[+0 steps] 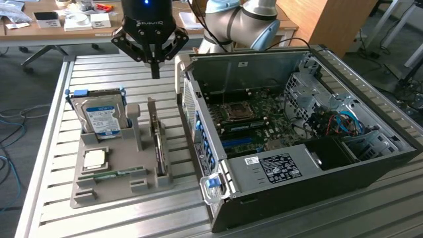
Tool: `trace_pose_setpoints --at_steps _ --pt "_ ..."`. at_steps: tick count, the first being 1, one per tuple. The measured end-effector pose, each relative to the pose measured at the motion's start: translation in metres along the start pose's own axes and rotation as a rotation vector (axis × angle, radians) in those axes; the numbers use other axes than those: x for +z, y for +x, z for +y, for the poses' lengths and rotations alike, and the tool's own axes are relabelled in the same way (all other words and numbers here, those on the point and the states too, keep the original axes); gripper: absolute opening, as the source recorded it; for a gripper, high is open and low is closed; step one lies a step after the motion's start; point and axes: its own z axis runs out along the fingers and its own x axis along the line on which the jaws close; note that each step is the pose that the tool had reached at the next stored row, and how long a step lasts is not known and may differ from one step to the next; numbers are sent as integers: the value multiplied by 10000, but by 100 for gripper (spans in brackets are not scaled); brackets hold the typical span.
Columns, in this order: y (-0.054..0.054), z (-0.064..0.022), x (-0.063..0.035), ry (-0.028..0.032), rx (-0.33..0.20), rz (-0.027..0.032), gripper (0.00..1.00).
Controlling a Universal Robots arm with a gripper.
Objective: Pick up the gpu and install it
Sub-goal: 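Reach for the gpu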
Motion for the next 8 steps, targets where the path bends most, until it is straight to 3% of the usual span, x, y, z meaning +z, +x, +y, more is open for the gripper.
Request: trace_pose_setpoints --at_steps 8 --pt "72 -6 3 0 0 -1 11"
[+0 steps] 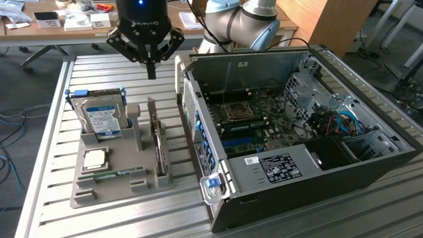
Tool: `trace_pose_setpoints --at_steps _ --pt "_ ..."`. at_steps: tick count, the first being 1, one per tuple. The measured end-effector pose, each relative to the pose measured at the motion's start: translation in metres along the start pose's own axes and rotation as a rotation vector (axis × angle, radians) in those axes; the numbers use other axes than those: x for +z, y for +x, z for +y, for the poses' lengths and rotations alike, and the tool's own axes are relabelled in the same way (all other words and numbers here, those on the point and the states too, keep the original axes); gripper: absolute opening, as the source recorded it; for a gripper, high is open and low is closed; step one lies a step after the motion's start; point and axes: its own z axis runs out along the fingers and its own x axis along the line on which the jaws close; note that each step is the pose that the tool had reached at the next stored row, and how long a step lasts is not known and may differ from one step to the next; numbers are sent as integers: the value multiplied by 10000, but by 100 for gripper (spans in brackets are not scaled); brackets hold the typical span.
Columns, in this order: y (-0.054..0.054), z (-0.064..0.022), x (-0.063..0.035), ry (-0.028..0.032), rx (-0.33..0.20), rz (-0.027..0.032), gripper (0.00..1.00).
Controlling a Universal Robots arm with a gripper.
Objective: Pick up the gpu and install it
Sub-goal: 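Reach for the gpu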
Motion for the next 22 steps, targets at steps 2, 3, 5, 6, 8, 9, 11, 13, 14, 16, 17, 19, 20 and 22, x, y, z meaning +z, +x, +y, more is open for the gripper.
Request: trace_pose_setpoints --at_steps 2,3,5,6,8,9,11,13,14,16,17,19,20,22 --pt "11 -1 0 0 0 1 11" --pt "12 -1 0 -1 -1 0 11" --pt "13 -1 0 -1 -2 0 11" --pt "14 -1 0 0 0 1 11" --pt "14 -1 0 0 0 1 11" --pt "15 -1 0 0 1 1 11" --pt "15 -1 0 0 1 1 11" --pt "17 -10 -1 0 0 1 11" --pt "17 -19 -1 0 1 1 11" --pt "18 -46 -2 1 0 1 11" --pt "20 -62 -3 0 0 0 11" --pt "22 -95 -4 0 0 0 11" --pt "23 -111 -5 0 0 1 11" --pt "26 -143 -7 0 0 1 11"
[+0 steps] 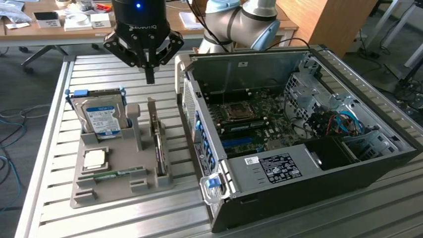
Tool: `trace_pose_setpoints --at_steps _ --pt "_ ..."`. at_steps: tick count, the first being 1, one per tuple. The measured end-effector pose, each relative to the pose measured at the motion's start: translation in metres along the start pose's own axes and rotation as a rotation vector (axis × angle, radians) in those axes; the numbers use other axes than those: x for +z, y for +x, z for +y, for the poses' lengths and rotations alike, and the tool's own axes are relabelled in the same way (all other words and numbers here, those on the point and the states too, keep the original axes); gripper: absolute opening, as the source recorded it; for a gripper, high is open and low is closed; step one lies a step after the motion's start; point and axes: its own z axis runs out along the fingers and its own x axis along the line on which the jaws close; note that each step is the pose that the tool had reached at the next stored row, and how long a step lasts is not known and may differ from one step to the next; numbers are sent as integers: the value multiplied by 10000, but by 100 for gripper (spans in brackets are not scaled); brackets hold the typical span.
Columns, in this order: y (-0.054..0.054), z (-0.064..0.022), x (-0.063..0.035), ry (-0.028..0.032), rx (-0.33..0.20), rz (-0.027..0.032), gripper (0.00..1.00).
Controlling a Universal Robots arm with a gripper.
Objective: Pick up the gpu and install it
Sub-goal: 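Reach for the gpu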
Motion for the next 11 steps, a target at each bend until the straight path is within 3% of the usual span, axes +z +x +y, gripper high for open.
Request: trace_pose_setpoints --at_steps 11 --pt "18 -155 -8 0 -1 0 11"
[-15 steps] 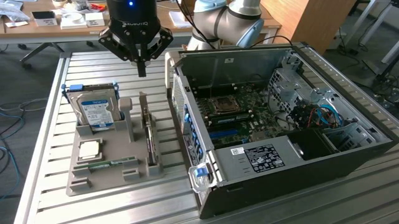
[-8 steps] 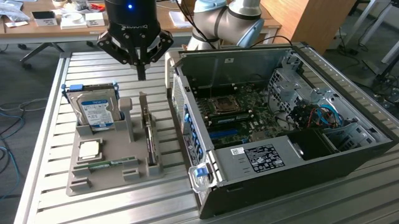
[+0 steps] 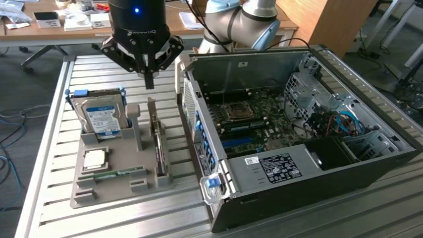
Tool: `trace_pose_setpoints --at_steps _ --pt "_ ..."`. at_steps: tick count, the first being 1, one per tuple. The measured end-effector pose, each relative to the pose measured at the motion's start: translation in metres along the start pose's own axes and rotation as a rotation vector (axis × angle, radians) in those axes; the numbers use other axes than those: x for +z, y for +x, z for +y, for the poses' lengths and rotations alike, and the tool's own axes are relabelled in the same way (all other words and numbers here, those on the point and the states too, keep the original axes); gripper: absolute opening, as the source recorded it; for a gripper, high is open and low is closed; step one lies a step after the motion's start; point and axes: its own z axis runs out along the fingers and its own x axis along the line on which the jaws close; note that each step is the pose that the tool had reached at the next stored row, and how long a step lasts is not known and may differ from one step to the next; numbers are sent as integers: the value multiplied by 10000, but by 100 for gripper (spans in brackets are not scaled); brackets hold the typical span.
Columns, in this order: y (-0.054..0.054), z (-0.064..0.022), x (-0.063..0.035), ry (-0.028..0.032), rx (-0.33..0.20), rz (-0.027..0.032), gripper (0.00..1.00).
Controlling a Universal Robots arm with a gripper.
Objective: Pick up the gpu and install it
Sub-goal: 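Reach for the gpu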
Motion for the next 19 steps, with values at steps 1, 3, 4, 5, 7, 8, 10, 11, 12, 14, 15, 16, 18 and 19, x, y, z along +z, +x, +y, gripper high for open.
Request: trace_pose_setpoints --at_steps 1,3,4,5,7,8,10,11,12,14,15,16,18,19 --pt "3 -13 -1 0 1 0 11" --pt "9 -39 -2 0 1 0 11" --pt "12 -50 -2 0 1 0 11" --pt "16 -63 -3 0 1 0 11" --pt "22 -90 -4 -1 0 -1 11" --pt "25 -104 -5 0 1 0 11" --pt "32 -129 -6 0 1 -1 11" --pt "35 -140 -7 0 1 -1 11" --pt "38 -150 -8 0 1 0 11" --pt "41 -158 -8 -1 2 -1 11" --pt "41 -158 -8 -1 2 -1 11" --pt "41 -158 -8 -1 2 -1 11" --pt "41 -159 -8 0 0 -1 11" --pt "41 -158 -8 0 0 0 11"
